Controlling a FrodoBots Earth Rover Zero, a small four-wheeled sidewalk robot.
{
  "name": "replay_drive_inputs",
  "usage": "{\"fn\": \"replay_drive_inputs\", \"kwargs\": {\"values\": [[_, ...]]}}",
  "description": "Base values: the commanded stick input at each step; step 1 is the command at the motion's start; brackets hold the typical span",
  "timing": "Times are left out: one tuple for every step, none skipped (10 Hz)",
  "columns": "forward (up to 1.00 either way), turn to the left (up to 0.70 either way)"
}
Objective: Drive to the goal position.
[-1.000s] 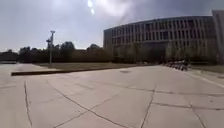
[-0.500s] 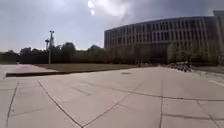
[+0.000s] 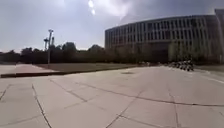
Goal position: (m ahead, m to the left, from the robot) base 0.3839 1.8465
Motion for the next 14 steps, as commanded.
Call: {"fn": "replay_drive_inputs", "kwargs": {"values": [[0.70, -0.36], [0.70, -0.36], [0.70, -0.36], [0.70, -0.36], [0.70, -0.36], [0.70, -0.36], [0.70, -0.36], [0.70, -0.36], [0.70, -0.36], [0.70, -0.01], [0.70, -0.01], [0.70, -0.01], [0.70, -0.01], [0.70, -0.01]]}}
